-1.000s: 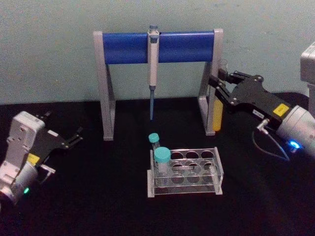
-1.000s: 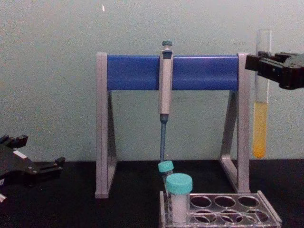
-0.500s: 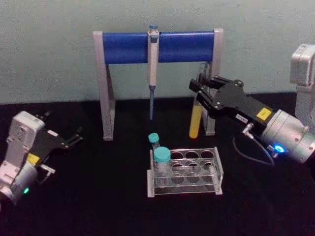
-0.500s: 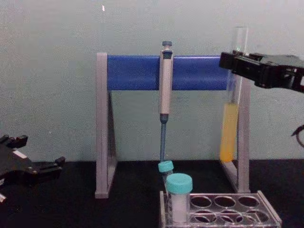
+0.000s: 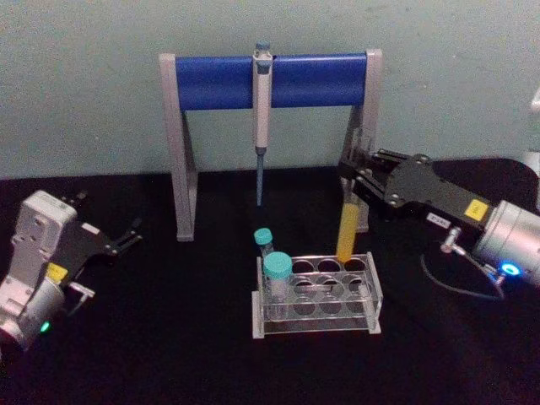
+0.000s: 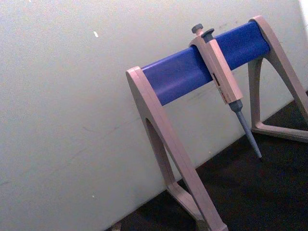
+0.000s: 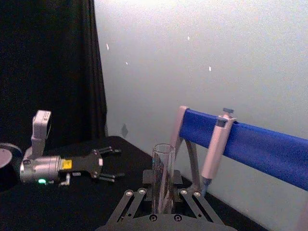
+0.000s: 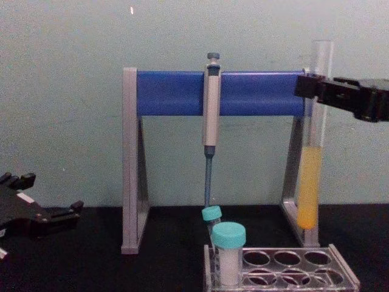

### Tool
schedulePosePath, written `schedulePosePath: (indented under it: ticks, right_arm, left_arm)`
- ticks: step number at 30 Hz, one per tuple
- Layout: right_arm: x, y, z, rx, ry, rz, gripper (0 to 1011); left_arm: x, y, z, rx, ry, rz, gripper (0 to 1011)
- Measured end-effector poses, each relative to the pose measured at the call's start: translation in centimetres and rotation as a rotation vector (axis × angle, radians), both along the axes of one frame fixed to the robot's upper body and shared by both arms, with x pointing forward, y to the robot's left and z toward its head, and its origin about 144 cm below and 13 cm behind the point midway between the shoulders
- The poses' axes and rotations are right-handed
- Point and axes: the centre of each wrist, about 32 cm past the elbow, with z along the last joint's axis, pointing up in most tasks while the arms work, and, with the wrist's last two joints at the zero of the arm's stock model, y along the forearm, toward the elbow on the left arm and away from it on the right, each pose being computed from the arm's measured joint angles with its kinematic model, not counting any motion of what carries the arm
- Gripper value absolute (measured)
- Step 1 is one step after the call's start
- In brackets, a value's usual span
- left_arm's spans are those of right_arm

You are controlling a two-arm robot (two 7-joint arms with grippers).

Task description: Pick up the test tube from the test tube rack, shake it, then place it back into the test tube rack.

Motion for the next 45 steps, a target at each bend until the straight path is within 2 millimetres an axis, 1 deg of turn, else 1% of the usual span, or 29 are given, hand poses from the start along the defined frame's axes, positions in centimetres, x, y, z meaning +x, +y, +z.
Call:
schedulePosePath:
  ticks: [6, 11, 18, 25, 31, 34, 39, 45]
  right_arm:
    - [-0.4, -1.4, 0.4, -0.040, -0.006, -0.061, 235]
    - [-0.4, -1.5, 0.6, -0.080, -0.024, -0.129, 234]
    - [0.1, -0.3, 0.6, -0.137, -0.076, -0.233, 235]
    - [0.7, 1.1, 0.5, -0.137, -0.093, -0.275, 234]
    - [0.9, 2.0, 0.3, -0.093, -0.083, -0.246, 235]
    - [1.0, 2.3, 0.3, -0.042, -0.065, -0.194, 234]
    - [0.8, 2.4, 0.3, -0.007, -0.043, -0.148, 234]
    - [0.4, 1.9, 0.4, 0.013, -0.006, -0.094, 234]
  left_arm:
    - [0.0, 0.0, 0.0, 0.000, 0.000, 0.000, 1001]
    - [0.0, 0.0, 0.0, 0.000, 0.000, 0.000, 1002]
    - [0.0, 0.0, 0.0, 0.000, 0.000, 0.000, 1001]
    - [0.0, 0.0, 0.0, 0.000, 0.000, 0.000, 1001]
    - [0.0, 0.0, 0.0, 0.000, 0.000, 0.000, 1001]
    - [0.0, 0.0, 0.0, 0.000, 0.000, 0.000, 1001]
    - [0.0, 0.0, 0.0, 0.000, 0.000, 0.000, 1001]
    - [0.0, 0.0, 0.0, 0.000, 0.000, 0.000, 1001]
